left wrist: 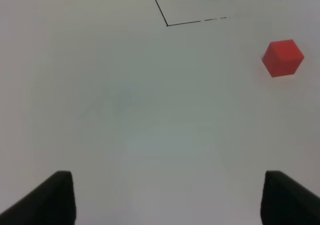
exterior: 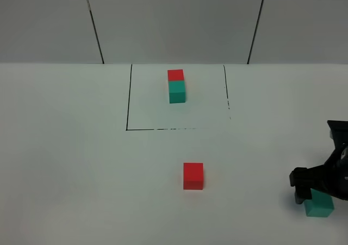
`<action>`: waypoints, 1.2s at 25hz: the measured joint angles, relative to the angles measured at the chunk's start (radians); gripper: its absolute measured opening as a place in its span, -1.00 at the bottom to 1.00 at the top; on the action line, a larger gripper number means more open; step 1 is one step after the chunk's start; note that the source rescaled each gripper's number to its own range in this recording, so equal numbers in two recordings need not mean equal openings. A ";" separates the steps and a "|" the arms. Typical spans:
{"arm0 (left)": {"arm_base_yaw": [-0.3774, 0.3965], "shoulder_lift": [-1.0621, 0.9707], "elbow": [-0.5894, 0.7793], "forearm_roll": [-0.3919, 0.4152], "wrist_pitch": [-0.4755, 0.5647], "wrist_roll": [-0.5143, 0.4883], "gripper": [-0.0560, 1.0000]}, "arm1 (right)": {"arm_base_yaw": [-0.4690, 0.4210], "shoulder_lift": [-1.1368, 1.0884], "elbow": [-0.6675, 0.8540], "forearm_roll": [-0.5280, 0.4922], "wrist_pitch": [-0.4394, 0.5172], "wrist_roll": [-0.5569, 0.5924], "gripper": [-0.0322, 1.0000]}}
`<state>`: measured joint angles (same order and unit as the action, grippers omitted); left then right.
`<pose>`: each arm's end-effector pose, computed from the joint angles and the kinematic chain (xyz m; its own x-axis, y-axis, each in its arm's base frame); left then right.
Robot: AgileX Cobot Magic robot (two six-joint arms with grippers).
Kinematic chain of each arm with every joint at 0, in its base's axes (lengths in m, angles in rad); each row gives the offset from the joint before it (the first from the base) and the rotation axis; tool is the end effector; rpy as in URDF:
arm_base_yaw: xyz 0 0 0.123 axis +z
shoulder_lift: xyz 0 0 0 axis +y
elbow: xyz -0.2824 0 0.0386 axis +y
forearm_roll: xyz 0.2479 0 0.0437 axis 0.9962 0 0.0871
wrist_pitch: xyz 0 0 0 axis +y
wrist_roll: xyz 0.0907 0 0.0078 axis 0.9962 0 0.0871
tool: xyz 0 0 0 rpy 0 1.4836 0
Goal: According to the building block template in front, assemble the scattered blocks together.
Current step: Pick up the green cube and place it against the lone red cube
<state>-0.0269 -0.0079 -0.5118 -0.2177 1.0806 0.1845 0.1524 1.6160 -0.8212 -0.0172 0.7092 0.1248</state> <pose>-0.0098 -0.0171 0.2803 -0.4298 0.0908 -0.8984 0.2322 0.9726 -0.0128 0.2670 0.0400 0.1671 -0.9873 -0.0388 -0.1537 -0.0403 0.9992 0.0061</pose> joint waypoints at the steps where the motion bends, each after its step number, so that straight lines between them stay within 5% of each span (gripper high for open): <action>1: 0.000 0.000 0.000 0.000 0.000 0.000 0.23 | 0.000 0.014 0.000 -0.001 -0.015 0.001 0.66; 24: 0.000 0.000 0.000 0.000 0.000 -0.001 0.23 | -0.055 0.218 -0.005 0.000 -0.127 -0.049 0.63; 28: 0.000 0.000 0.000 0.000 0.000 0.000 0.23 | -0.056 0.227 -0.012 0.010 -0.123 -0.054 0.17; 30: 0.000 0.000 0.000 0.000 0.000 0.000 0.23 | -0.056 0.227 -0.015 0.009 -0.124 -0.054 -0.37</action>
<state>-0.0269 -0.0079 -0.5118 -0.2177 1.0806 0.1844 0.0965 1.8432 -0.8363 -0.0078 0.5852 0.0708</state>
